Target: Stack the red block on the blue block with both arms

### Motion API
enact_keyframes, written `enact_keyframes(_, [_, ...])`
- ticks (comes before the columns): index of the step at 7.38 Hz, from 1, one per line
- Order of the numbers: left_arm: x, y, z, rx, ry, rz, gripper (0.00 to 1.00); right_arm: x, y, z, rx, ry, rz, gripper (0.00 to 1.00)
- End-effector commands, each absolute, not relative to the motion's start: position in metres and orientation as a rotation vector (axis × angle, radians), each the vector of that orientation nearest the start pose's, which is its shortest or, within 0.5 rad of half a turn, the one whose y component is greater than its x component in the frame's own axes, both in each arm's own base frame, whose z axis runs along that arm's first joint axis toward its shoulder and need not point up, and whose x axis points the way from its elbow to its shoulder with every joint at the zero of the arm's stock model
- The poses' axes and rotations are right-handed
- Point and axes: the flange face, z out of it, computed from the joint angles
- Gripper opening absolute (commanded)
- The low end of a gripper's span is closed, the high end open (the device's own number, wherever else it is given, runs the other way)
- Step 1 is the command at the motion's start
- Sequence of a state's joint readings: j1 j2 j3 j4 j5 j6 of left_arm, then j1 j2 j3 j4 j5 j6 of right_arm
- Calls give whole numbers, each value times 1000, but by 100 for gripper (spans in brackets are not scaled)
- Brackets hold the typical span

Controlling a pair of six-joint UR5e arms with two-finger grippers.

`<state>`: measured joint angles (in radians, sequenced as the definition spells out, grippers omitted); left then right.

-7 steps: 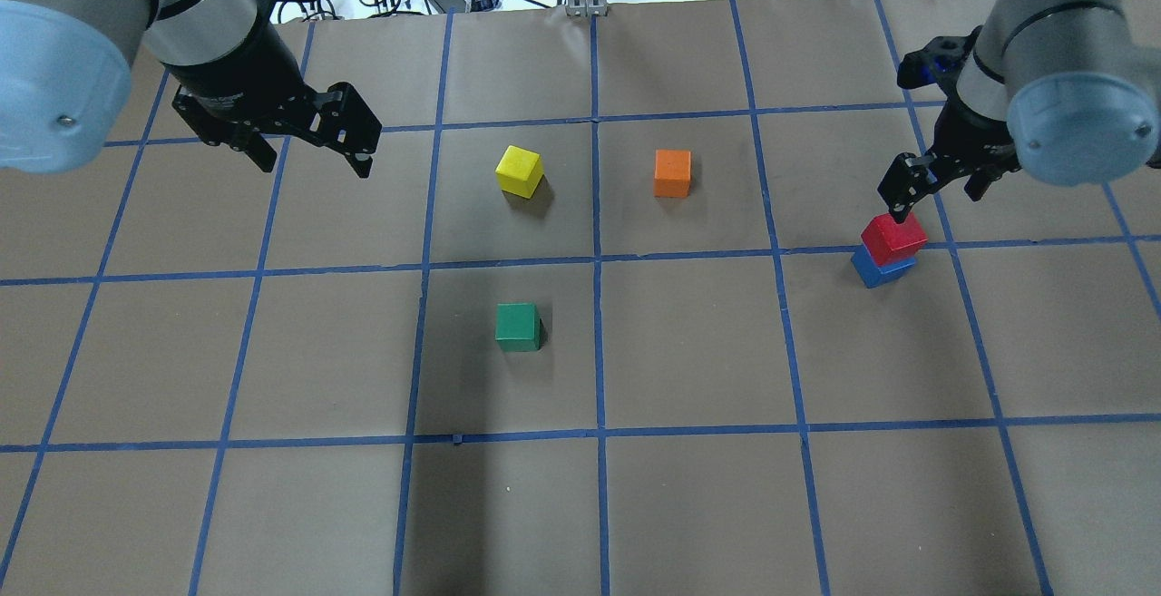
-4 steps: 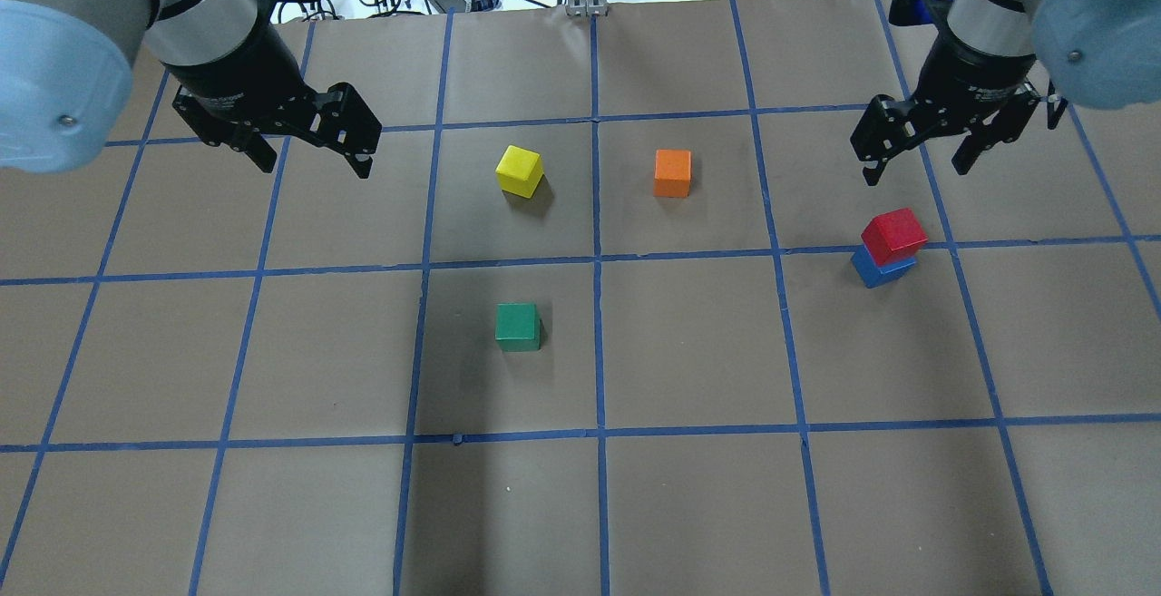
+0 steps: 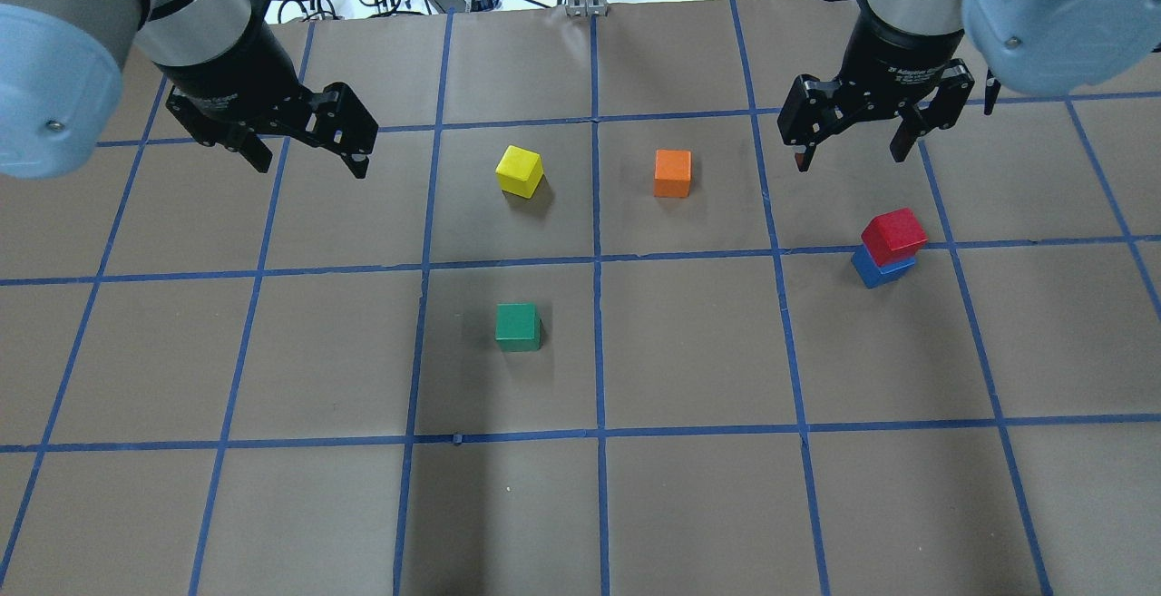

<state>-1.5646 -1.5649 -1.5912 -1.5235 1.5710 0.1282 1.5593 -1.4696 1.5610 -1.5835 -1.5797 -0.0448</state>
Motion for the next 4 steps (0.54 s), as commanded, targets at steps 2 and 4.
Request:
enact_keyframes(2, [-127, -493, 486, 190, 3104, -47, 100, 127, -514, 454, 57, 3150, 113, 100])
enact_keyframes(4, [-128, -493, 486, 190, 3106, -49, 100, 127, -514, 452, 57, 3149, 113, 100])
